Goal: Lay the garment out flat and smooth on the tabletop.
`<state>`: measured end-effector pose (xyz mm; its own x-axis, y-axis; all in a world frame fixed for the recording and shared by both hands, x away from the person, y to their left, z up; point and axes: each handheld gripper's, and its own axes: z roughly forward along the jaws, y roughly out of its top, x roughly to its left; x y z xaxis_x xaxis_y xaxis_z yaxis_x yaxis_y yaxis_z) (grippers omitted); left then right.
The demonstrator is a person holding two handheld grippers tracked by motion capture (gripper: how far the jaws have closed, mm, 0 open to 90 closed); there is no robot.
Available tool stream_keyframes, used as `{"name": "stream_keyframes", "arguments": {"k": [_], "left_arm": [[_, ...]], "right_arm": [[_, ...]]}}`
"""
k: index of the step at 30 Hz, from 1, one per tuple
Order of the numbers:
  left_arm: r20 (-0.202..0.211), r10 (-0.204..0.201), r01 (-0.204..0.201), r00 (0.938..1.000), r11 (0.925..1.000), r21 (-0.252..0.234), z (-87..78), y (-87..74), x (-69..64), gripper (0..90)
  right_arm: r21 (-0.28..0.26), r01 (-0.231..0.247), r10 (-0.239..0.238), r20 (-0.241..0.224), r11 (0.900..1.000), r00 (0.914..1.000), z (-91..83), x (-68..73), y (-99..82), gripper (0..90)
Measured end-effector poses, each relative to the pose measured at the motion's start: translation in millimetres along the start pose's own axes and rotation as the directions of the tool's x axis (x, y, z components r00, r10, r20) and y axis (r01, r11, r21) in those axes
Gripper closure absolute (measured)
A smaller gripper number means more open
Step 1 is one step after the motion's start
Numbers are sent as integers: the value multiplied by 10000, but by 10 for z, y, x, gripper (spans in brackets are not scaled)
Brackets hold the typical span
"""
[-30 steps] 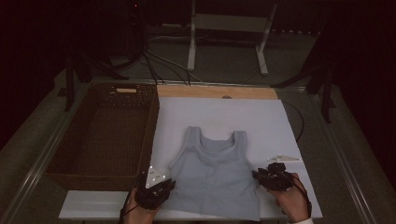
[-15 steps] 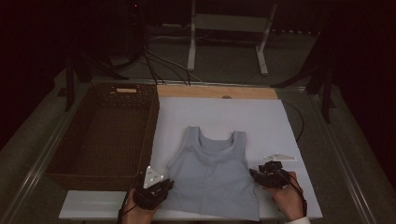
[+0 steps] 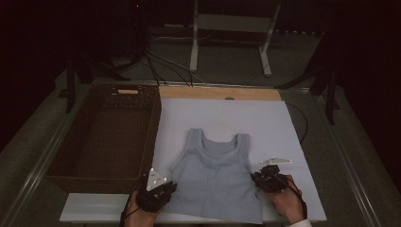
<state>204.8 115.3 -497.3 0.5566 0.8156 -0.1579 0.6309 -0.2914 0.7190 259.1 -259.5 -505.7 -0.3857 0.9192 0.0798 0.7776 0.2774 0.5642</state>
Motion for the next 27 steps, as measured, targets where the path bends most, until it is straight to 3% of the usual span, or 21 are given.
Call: {"name": "stream_keyframes", "arguments": {"k": [4, 7, 10, 27], "left_arm": [[19, 8, -8, 10000, 10000, -5, -2, 3, -2, 835], [37, 9, -9, 10000, 10000, -5, 2, 9, -4, 835], [70, 45, -44, 10000, 10000, -38, 2, 16, -12, 836], [375, 264, -264, 9989, 9996, -25, 140, 88, -142, 836]], "right_arm": [[120, 182, -184, 156, 9998, 9997, -11, 45, 21, 894], [22, 206, -207, 506, 9998, 9985, -36, 34, 16, 900], [-158, 7, 2, 599, 9999, 9982, -81, -12, 19, 900], [-526, -38, 111, 1380, 9986, 9904, -153, -183, 30, 900]]}}
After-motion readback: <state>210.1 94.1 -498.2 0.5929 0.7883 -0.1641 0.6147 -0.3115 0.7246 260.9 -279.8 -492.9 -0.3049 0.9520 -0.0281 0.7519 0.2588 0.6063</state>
